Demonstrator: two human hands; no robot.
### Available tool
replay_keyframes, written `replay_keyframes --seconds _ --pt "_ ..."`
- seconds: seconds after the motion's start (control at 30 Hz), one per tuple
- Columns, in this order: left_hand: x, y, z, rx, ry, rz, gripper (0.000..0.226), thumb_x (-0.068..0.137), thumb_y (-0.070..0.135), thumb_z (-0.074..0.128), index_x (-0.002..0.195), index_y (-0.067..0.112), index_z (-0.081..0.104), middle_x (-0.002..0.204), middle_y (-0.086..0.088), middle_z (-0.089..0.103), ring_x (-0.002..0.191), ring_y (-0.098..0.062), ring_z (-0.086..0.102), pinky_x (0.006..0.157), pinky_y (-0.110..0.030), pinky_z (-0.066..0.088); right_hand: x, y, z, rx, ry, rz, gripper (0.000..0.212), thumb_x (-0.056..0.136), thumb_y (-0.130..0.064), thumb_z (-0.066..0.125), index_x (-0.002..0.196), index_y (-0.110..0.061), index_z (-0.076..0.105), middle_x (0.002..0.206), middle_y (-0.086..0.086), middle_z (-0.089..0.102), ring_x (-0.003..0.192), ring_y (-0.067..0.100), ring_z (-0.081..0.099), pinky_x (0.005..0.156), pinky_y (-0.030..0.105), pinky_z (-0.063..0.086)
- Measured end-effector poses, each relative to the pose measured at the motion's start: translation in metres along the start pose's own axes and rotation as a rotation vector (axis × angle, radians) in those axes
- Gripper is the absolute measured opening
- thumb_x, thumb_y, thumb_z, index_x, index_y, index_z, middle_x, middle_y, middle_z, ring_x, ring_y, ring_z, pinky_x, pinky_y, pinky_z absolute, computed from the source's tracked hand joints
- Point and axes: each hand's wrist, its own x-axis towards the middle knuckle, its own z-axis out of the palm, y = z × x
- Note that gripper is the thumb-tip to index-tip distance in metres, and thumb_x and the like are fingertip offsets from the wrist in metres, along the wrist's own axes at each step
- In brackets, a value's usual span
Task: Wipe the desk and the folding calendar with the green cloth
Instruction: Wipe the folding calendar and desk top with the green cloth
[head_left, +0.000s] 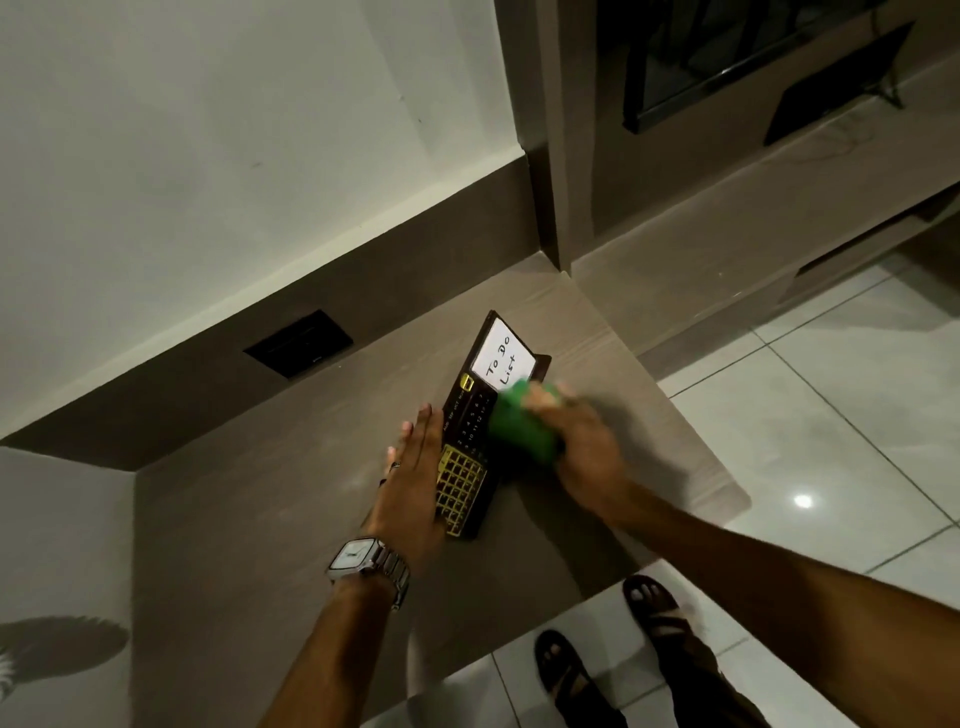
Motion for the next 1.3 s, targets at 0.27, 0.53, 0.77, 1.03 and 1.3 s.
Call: replay_keyframes --seconds 0.27,0.53,0.77,1.03,1.3 --pt "0.003 -0.012 0.008 -0.133 0.020 0.031 0.081 0.081 0.067 0.052 0.147 0.049 0.008 0.162 0.001 0.000 0.147 -0.024 -0.004 0.117 -0.058 0.013 -0.030 -0.056 0.059 -0.030 -0.164 -0.118 0.077 0.077 0.003 0.055 0.147 -0.021 0.033 0.156 0.006 0.031 0.144 0.031 0.022 0.110 0.053 0.030" --pt "-0.001 -0.009 0.004 -0.099 0.048 0.000 0.138 0.066 -0.004 0.074 0.133 0.056 -0.030 0.158 0.007 -0.010 0.145 -0.021 -0.008 0.117 -0.053 0.002 0.027 0.015 -0.011 -0.565 -0.322 -0.137 0.062 0.093 -0.007 0.048 0.147 -0.033 0.034 0.160 -0.005 0.023 0.148 0.030 0.008 0.102 0.052 0.040" --pt "-0.001 -0.006 0.003 -0.300 0.070 -0.043 0.117 0.075 0.018 0.077 0.150 0.031 -0.013 0.159 0.003 0.004 0.145 -0.023 0.007 0.117 -0.050 0.009 -0.026 -0.046 0.031 -0.251 -0.337 -0.372 0.069 0.081 -0.008 0.068 0.143 -0.022 0.041 0.154 0.004 0.037 0.145 0.031 0.020 0.109 0.054 0.026" --pt "0.000 -0.010 0.005 -0.145 0.050 -0.056 0.131 0.066 -0.003 0.080 0.147 0.033 -0.017 0.160 -0.007 0.005 0.145 -0.034 0.008 0.116 -0.049 0.007 0.031 -0.022 0.007 -0.525 -0.297 -0.240 0.063 0.090 -0.014 0.057 0.148 -0.026 0.034 0.159 -0.001 0.026 0.145 0.034 0.017 0.104 0.056 0.037" --pt "0.003 -0.007 0.001 -0.103 0.038 -0.073 0.129 0.065 0.003 0.082 0.145 0.026 -0.017 0.154 0.002 -0.005 0.143 -0.024 -0.004 0.116 -0.046 0.001 -0.026 -0.022 0.026 -0.585 -0.467 -0.294 0.059 0.081 -0.023 0.072 0.136 -0.026 0.050 0.148 0.004 0.045 0.132 0.039 0.037 0.097 0.056 0.041"
